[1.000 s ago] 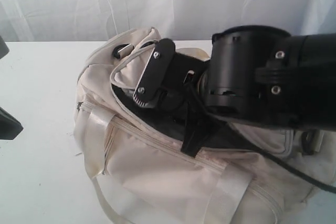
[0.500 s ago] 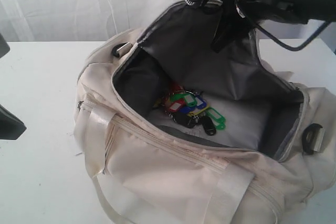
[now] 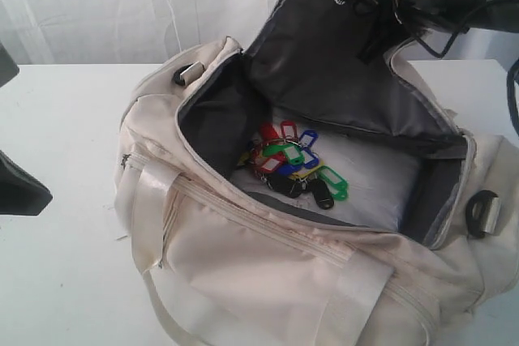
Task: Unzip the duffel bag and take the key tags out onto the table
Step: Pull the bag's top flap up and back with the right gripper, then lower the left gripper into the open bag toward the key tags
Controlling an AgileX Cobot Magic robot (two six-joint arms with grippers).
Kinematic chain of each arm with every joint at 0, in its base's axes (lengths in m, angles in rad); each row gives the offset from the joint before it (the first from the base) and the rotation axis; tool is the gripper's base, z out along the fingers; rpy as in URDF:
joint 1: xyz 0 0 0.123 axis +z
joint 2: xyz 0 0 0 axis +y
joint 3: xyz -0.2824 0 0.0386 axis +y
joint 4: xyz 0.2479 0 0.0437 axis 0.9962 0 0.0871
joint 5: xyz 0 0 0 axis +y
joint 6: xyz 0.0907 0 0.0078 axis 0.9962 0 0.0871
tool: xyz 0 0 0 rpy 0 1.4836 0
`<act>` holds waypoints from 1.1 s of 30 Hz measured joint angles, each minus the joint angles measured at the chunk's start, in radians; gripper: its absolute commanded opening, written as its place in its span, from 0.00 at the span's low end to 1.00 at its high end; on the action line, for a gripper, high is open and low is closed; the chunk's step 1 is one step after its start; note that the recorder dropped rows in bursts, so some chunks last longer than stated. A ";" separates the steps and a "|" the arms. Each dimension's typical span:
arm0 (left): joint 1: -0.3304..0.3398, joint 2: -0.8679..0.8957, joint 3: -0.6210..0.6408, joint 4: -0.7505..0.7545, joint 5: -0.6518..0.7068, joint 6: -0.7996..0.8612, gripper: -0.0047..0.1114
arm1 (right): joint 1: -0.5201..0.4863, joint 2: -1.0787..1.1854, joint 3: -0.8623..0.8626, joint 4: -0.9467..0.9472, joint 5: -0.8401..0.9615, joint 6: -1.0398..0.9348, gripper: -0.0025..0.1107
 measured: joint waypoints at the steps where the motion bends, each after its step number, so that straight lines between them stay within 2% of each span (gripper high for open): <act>1: 0.000 0.000 0.000 -0.008 0.002 0.011 0.04 | -0.007 0.009 0.000 -0.005 -0.006 0.000 0.15; 6: 0.000 0.000 0.000 -0.025 0.006 0.025 0.04 | -0.027 0.031 0.000 -0.019 -0.045 0.000 0.43; 8: 0.000 0.000 0.000 -0.027 0.006 0.029 0.04 | -0.029 0.031 -0.002 -0.031 -0.046 0.000 0.51; 14: 0.000 0.000 0.000 -0.047 0.014 0.053 0.04 | -0.029 0.033 -0.052 -0.105 -0.003 0.000 0.51; 28: 0.000 0.000 0.000 -0.070 0.018 0.073 0.04 | -0.029 0.033 -0.236 -0.125 0.168 0.046 0.51; 33: 0.000 0.000 0.000 -0.070 0.018 0.076 0.04 | -0.029 0.026 -0.238 -0.092 0.270 0.099 0.46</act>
